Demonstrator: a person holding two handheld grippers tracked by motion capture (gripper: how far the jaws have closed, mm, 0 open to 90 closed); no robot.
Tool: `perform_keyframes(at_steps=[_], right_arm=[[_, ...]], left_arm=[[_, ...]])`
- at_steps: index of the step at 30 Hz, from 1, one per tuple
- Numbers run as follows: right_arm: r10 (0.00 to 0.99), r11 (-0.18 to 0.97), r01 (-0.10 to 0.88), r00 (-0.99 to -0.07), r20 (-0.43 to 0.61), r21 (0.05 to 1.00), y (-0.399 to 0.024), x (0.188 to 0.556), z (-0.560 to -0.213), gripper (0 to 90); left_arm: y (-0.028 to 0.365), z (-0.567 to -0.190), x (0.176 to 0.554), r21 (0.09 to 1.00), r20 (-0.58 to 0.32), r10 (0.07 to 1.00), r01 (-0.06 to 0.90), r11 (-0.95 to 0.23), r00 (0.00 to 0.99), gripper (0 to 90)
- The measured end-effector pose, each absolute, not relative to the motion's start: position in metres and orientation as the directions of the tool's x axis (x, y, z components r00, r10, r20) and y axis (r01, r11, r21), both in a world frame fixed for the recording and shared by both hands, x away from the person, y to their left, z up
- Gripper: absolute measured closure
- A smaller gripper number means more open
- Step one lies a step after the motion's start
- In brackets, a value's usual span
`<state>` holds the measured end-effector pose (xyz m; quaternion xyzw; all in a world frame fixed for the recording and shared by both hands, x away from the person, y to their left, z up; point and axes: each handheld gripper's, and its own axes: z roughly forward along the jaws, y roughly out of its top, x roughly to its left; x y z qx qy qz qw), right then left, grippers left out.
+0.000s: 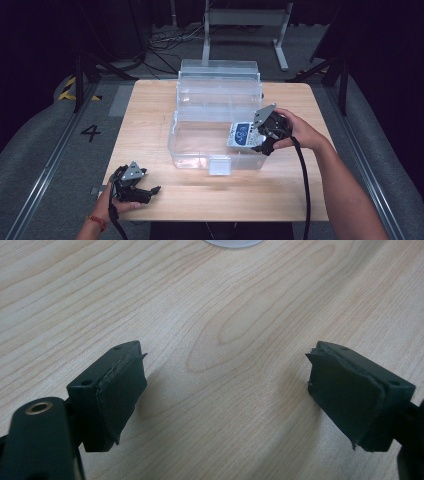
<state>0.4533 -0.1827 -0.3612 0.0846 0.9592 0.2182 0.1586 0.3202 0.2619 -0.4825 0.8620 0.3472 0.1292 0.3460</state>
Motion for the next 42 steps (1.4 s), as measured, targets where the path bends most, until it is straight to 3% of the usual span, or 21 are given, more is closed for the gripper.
perform_keyframes(at_steps=[12,14,16,17,21,29,34,38,42], right_arm=[[0.247,0.856,0.082,-0.932,-0.264,0.510,-0.203,0.440,-0.347,5.0],[0.261,0.834,0.076,-0.927,-0.269,0.547,-0.209,0.436,-0.341,16.6],[0.286,0.814,0.074,-0.915,-0.286,0.576,-0.215,0.432,-0.336,14.9],[0.300,0.810,0.074,-0.905,-0.302,0.582,-0.218,0.431,-0.334,19.4],[0.378,0.791,0.123,-0.869,-0.320,0.600,-0.228,0.431,-0.330,22.8],[0.459,0.792,0.207,-0.822,-0.337,0.574,-0.227,0.441,-0.339,24.4],[0.445,0.814,0.209,-0.824,-0.350,0.542,-0.214,0.443,-0.347,24.0],[0.368,0.871,0.163,-0.842,-0.394,0.464,-0.200,0.439,-0.360,21.5],[0.386,0.848,0.169,-0.847,-0.366,0.503,-0.199,0.437,-0.359,22.2]], left_arm=[[0.262,-0.482,0.320,0.686,-0.012,0.687,0.506,-0.523,0.727,15.4],[0.262,-0.482,0.320,0.686,-0.012,0.688,0.507,-0.522,0.726,15.4],[0.262,-0.482,0.320,0.686,-0.013,0.688,0.507,-0.521,0.725,15.4],[0.262,-0.482,0.320,0.686,-0.013,0.688,0.507,-0.522,0.725,15.4],[0.262,-0.482,0.320,0.686,-0.013,0.688,0.507,-0.521,0.725,15.4],[0.262,-0.482,0.320,0.686,-0.013,0.689,0.507,-0.521,0.725,15.4],[0.262,-0.482,0.320,0.686,-0.012,0.689,0.508,-0.521,0.724,15.4],[0.261,-0.482,0.321,0.680,-0.018,0.692,0.516,-0.521,0.722,15.5],[0.260,-0.480,0.323,0.668,-0.012,0.710,0.534,-0.518,0.704,16.5]])
